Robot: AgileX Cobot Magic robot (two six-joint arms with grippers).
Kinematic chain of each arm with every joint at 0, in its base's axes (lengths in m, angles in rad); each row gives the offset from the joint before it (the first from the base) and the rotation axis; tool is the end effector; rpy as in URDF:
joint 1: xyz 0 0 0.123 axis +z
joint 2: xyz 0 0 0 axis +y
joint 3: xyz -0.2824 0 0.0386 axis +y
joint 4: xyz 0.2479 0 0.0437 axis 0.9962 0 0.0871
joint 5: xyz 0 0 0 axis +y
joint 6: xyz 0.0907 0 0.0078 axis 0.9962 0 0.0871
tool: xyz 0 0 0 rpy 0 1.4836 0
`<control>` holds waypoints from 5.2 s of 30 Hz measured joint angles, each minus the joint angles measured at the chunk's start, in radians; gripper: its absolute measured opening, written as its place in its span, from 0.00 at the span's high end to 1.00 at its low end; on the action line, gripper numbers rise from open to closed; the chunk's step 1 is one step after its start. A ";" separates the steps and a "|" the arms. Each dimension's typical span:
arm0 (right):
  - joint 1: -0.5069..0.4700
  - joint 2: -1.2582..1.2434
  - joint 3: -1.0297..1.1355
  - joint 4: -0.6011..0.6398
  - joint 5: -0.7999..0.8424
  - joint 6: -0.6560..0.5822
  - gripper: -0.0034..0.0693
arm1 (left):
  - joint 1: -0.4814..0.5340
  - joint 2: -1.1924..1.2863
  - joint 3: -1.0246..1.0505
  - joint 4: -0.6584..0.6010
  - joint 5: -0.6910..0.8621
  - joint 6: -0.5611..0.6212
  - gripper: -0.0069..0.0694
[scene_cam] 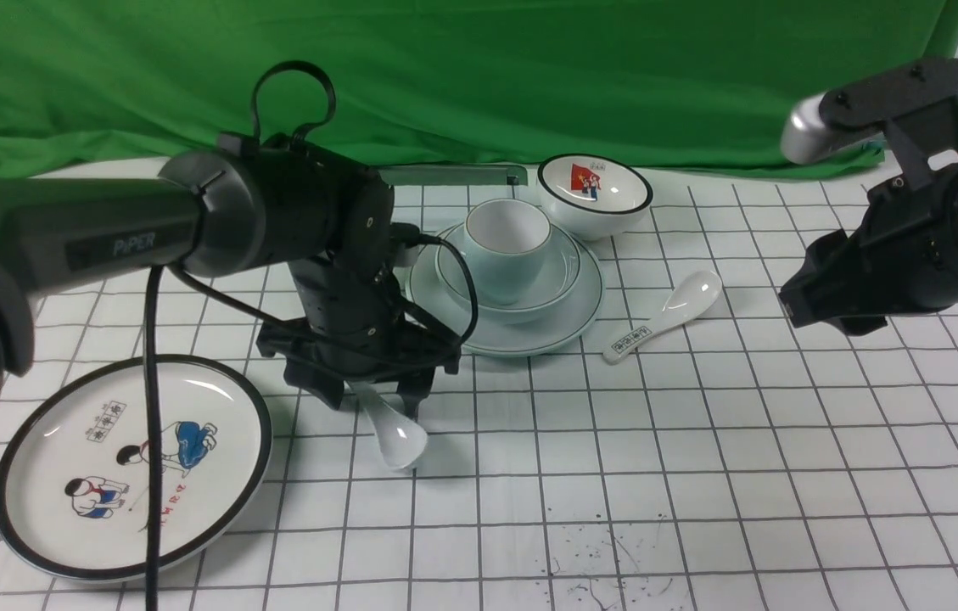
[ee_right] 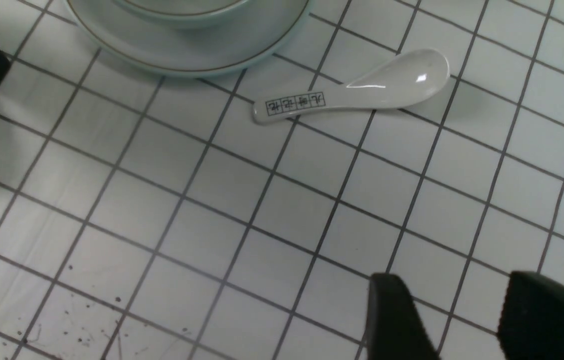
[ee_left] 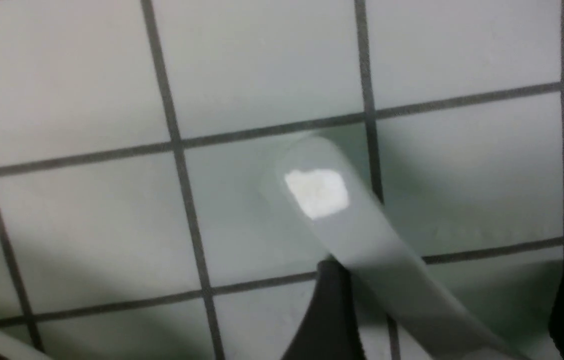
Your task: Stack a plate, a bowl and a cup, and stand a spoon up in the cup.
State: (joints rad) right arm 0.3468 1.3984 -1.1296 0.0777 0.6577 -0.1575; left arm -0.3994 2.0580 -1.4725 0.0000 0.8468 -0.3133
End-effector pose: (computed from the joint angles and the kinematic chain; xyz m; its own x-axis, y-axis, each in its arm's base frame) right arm 0.2815 0.1064 0.3165 -0.6603 -0.3404 -0.6694 -0.4346 0.9001 -0.0290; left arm 0.3845 -0.1623 0.1651 -0.9741 0.0766 -0.2129 0.0932 0.9933 -0.0690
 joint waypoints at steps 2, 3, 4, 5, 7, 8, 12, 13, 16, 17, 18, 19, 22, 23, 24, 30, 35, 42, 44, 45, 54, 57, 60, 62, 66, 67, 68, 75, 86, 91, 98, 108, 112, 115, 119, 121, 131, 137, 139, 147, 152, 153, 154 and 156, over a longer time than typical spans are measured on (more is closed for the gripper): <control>0.000 0.000 0.000 0.000 0.000 0.000 0.49 | 0.000 0.000 0.000 0.000 0.006 0.000 0.25; 0.000 0.000 0.000 0.000 0.000 0.000 0.49 | 0.000 0.001 0.000 0.000 0.006 0.000 0.25; 0.000 0.000 0.000 0.000 0.000 0.000 0.49 | 0.000 0.001 0.000 0.000 0.006 0.000 0.25; 0.000 0.000 0.000 0.000 0.000 0.000 0.49 | 0.000 0.002 0.000 0.000 0.006 0.000 0.25; 0.000 0.000 0.000 0.000 0.000 0.000 0.49 | 0.000 0.003 0.000 0.005 0.006 0.000 0.28; 0.000 0.000 0.000 0.000 0.000 0.000 0.49 | 0.000 0.004 0.000 0.007 0.006 0.000 0.30; 0.000 0.000 0.000 0.000 0.000 0.000 0.49 | 0.001 0.004 0.000 0.025 0.012 0.008 0.48; 0.000 0.000 0.000 0.000 0.000 0.000 0.49 | 0.001 0.004 0.000 0.029 0.012 0.010 0.56; 0.000 0.000 0.000 0.000 0.000 0.000 0.49 | 0.001 0.004 0.000 0.041 0.009 0.013 0.78; 0.000 0.000 0.000 0.000 0.000 0.000 0.49 | 0.001 0.003 0.000 0.046 0.008 0.015 0.80; 0.000 0.000 0.000 0.000 0.000 0.000 0.49 | 0.001 0.003 0.000 0.048 0.008 0.015 0.80; 0.000 0.000 0.000 0.000 0.000 0.000 0.49 | 0.001 0.001 0.000 0.054 0.006 0.016 0.79; 0.000 0.000 0.000 0.000 0.000 0.000 0.49 | 0.001 -0.029 0.003 0.065 0.002 0.019 0.79; 0.000 0.000 0.000 0.000 0.000 0.000 0.49 | 0.001 -0.045 0.004 0.068 0.000 0.021 0.79; 0.000 0.000 0.000 0.000 0.000 0.000 0.49 | 0.001 -0.075 0.004 0.073 -0.010 0.024 0.79; 0.000 0.000 0.000 0.000 0.000 0.000 0.49 | 0.001 -0.237 0.004 0.078 -0.211 0.068 0.79; 0.000 0.000 0.000 0.000 -0.009 0.000 0.49 | -0.009 -0.272 0.003 0.078 -0.664 0.157 0.79; 0.000 0.000 0.024 0.000 -0.018 -0.004 0.49 | -0.010 -0.128 0.003 0.129 -1.126 0.179 0.79; 0.000 0.000 0.034 0.000 -0.020 -0.017 0.49 | -0.010 -0.061 0.004 0.158 -1.210 0.181 0.79; 0.000 0.000 0.035 0.000 -0.022 -0.019 0.49 | -0.010 -0.045 0.004 0.164 -1.230 0.181 0.79; 0.000 0.000 0.035 0.000 -0.048 -0.032 0.49 | -0.010 0.094 0.004 0.218 -1.368 0.152 0.79; 0.000 0.000 0.035 0.000 -0.048 -0.035 0.49 | -0.010 0.114 0.005 0.222 -1.368 0.122 0.79; 0.000 0.000 0.035 0.000 -0.051 -0.043 0.49 | -0.010 0.123 0.005 0.233 -1.353 0.078 0.79; 0.000 0.000 0.035 0.000 -0.051 -0.043 0.49 | -0.010 0.123 0.005 0.235 -1.334 0.071 0.79; 0.000 0.000 0.035 0.000 -0.051 -0.044 0.49 | -0.010 0.123 0.005 0.240 -1.299 0.066 0.73; 0.000 0.000 0.035 0.000 -0.051 -0.044 0.49 | -0.010 0.123 0.005 0.241 -1.292 0.065 0.68; 0.000 0.000 0.035 0.000 -0.051 -0.044 0.49 | -0.010 0.123 0.005 0.241 -1.290 0.064 0.66; 0.000 -0.010 0.035 0.000 -0.017 -0.048 0.49 | -0.010 0.031 0.005 0.272 -1.167 0.027 0.33; 0.000 -0.332 0.037 -0.038 0.281 -0.132 0.93 | -0.039 -0.491 0.010 0.286 -0.421 0.116 0.71; 0.000 -0.522 0.117 -0.083 0.240 -0.133 0.93 | -0.039 -0.765 0.134 0.213 -0.387 0.178 0.93; 0.000 -0.773 0.492 -0.078 -0.214 -0.063 0.93 | -0.039 -1.101 0.488 0.129 -0.516 0.198 0.95; 0.000 -0.838 0.990 -0.078 -0.889 0.077 0.92 | -0.039 -1.480 0.976 0.118 -0.710 0.206 0.95; 0.000 -0.834 1.087 -0.078 -0.919 0.081 0.91 | -0.039 -1.531 1.063 0.118 -0.808 0.207 0.95; 0.000 -0.833 1.132 -0.078 -0.875 0.082 0.89 | -0.039 -1.540 1.140 0.118 -0.880 0.207 0.95; 0.000 -0.833 1.137 -0.078 -0.750 0.082 0.88 | -0.039 -1.540 1.204 0.117 -0.894 0.207 0.95; 0.000 -0.833 1.138 -0.078 -0.711 0.082 0.86 | -0.039 -1.540 1.234 0.119 -0.887 0.210 0.95; 0.000 -0.833 1.138 -0.078 -0.716 0.082 0.83 | -0.038 -1.566 1.311 0.117 -0.933 0.184 0.95; 0.000 -0.833 1.138 -0.078 -0.715 0.082 0.80 | 0.095 -1.748 1.468 0.111 -1.019 0.189 0.95; 0.000 -0.833 1.138 -0.078 -0.715 0.082 0.80 | 0.135 -1.803 1.472 0.112 -0.982 0.201 0.95; 0.000 -0.833 1.138 -0.078 -0.715 0.082 0.76 | 0.287 -2.054 1.479 -0.016 -0.608 0.300 0.95; 0.000 -0.833 1.138 -0.078 -0.715 0.083 0.75 | 0.297 -2.056 1.479 -0.032 -0.598 0.402 0.95; 0.000 -0.833 1.138 -0.078 -0.715 0.083 0.75 | 0.297 -2.056 1.479 -0.032 -0.598 0.402 0.95; 0.000 -0.833 1.138 -0.078 -0.715 0.083 0.75 | 0.298 -2.056 1.479 -0.039 -0.598 0.412 0.95; 0.000 -0.833 1.138 -0.078 -0.715 0.083 0.74 | 0.299 -2.056 1.479 -0.040 -0.598 0.417 0.95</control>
State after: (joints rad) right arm 0.3468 0.5657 0.0083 0.0000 -0.0573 -0.0744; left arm -0.1008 0.0024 0.0070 -0.0397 0.2491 0.1037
